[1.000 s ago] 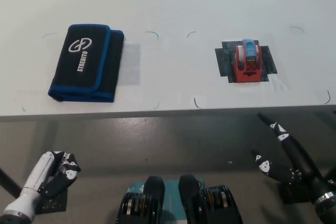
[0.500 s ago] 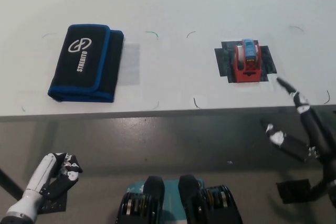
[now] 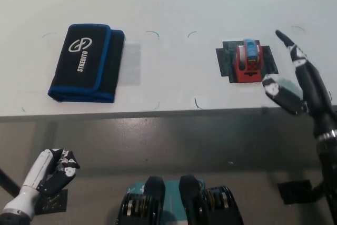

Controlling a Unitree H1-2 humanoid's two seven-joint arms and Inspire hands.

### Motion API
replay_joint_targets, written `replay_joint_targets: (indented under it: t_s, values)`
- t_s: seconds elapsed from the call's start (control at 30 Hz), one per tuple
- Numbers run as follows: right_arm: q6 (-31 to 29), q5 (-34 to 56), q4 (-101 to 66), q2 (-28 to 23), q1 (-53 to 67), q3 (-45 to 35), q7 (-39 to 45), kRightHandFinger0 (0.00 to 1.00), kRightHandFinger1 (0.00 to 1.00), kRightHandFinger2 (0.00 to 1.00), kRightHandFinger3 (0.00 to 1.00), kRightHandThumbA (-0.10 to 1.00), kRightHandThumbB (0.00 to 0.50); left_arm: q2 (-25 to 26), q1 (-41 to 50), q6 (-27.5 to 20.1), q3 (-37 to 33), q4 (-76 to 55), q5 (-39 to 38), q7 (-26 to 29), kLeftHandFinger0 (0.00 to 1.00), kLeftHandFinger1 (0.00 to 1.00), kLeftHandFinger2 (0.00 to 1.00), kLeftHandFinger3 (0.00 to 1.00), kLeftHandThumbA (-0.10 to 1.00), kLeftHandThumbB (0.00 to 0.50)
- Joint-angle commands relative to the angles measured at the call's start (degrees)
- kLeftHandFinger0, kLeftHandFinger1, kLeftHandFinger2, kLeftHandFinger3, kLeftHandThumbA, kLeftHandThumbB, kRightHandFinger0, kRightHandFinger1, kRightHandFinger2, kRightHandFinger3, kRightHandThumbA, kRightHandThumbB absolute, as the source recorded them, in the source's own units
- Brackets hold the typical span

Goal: Use the right hand to move the tape on the right hand side to the notebook on the left hand side

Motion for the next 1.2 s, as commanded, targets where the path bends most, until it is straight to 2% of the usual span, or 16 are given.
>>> replay_joint_targets:
  t_s: [0.0,0.17,0.33,0.43,0.53,0.77,0.9,1.0,1.1,1.17]
  values:
    - [-0.4,-0.2,5.6,-0.6,-6.9,-1.2,-2.4,1.0,1.0,1.0,1.0,0.54,0.5,1.0,-1.1,-0.6,0.2,-1.8,0.4,-0.5,0.0,0.04,0.23,0.35,-0.1,0.389]
    - [0.4,-0.3,14.1,-0.8,-14.1,-1.2,-3.4,1.0,1.0,1.0,1.0,0.55,0.5,1.0,-0.7,-0.2,0.5,-2.0,0.4,-0.4,0.03,0.07,0.25,0.36,-0.1,0.377]
    - [-1.3,1.3,24.2,-0.9,-20.1,-1.4,-4.3,1.0,1.0,1.0,1.0,0.57,0.5,1.0,-0.8,-1.1,0.6,-1.3,-0.1,-0.7,0.0,0.04,0.23,0.36,-0.1,0.379]
    - [-2.3,2.3,29.2,-1.2,-23.1,-1.3,-3.9,1.0,1.0,1.0,1.0,0.61,0.5,1.0,-0.7,-1.2,0.6,-1.6,0.2,-0.7,0.03,0.1,0.25,0.37,-0.1,0.373]
    - [-3.1,2.5,35.1,-1.6,-26.4,-1.0,-3.7,1.0,1.0,1.0,1.0,0.61,0.5,1.1,-0.6,-1.1,0.7,-1.7,0.4,-0.5,0.04,0.1,0.27,0.38,-0.1,0.378]
    - [-4.1,2.1,42.0,-1.9,-28.9,-0.1,-4.4,1.0,1.0,1.0,1.0,0.59,0.5,0.7,-0.7,-1.5,0.9,-1.6,0.1,-0.4,0.01,0.08,0.23,0.38,-0.1,0.378]
    - [-5.2,0.4,46.2,-1.8,-30.0,1.4,-6.6,1.0,1.0,1.0,1.0,0.62,0.5,0.7,-1.0,-0.9,1.1,-1.7,0.0,-0.4,0.04,0.11,0.27,0.38,-0.1,0.374]
    - [-5.8,1.2,49.0,-1.5,-30.3,1.7,-6.6,1.0,1.0,1.0,1.0,0.56,0.5,0.8,-1.3,-0.9,1.1,-1.7,0.1,-0.4,0.04,0.11,0.26,0.37,-0.1,0.368]
    - [-6.0,1.2,50.1,-1.5,-30.4,2.2,-7.3,1.0,1.0,1.0,1.0,0.57,0.5,0.9,-1.6,-0.8,1.2,-1.8,0.1,-0.5,0.04,0.11,0.27,0.38,-0.1,0.365]
    - [-7.3,2.3,52.6,-0.8,-30.2,1.8,-7.8,1.0,1.0,1.0,1.0,0.52,0.5,1.2,-2.0,-1.7,1.3,-1.3,-0.3,-0.7,0.05,0.13,0.27,0.38,-0.1,0.368]
